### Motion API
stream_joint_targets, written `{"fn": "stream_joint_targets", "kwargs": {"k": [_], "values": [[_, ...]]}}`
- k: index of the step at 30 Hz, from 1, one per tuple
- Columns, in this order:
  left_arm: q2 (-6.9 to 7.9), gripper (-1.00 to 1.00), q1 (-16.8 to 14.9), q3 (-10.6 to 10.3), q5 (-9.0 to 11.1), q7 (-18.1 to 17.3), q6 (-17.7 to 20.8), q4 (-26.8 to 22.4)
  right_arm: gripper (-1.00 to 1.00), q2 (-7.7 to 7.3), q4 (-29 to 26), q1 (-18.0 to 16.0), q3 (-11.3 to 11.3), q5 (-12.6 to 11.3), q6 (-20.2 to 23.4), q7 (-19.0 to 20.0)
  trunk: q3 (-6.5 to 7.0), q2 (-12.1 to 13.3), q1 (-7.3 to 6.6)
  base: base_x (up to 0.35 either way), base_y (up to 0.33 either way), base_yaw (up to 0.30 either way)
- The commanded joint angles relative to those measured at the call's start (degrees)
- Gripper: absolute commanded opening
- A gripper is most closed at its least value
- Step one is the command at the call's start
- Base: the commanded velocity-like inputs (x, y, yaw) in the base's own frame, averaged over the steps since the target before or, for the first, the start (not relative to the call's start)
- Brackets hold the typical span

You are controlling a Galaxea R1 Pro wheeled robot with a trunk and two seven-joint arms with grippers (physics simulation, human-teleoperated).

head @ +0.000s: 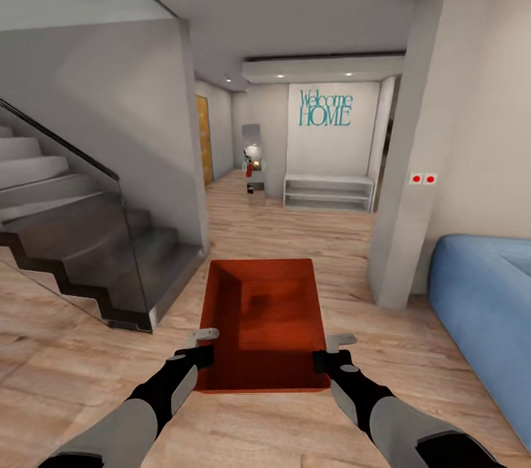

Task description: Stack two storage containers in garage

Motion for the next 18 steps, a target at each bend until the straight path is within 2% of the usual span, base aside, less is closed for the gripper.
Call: {"fn": "stream_joint_targets", "kwargs": {"k": [1,8,15,18], "values": [[0.63,-1.0,-0.05,1.07,-0.53,0.68,-0.33,-1.98,-1.0,-0.02,0.2,-0.02,-0.02,-0.97,-0.22,-0.26,-0.09,-0.07,0.04,0.322,0.0,0.0],[0.63,-1.0,-0.05,1.05,-0.53,0.68,-0.33,-1.98,-1.0,0.05,0.2,-0.02,-0.02,-0.97,-0.17,-0.42,-0.09,-0.07,0.04,0.322,0.0,-0.007],[0.63,-1.0,-0.05,1.05,-0.53,0.68,-0.33,-2.03,-1.0,0.14,0.26,-0.02,-0.02,-0.97,-0.15,-1.06,-0.09,-0.07,0.04,0.322,0.0,-0.206],[0.64,-1.0,-0.05,1.04,-0.53,0.68,-0.33,-2.06,-1.0,0.14,0.24,-0.02,0.03,-0.97,-0.12,-1.06,-0.09,-0.07,0.04,0.322,0.0,-0.07]]}}
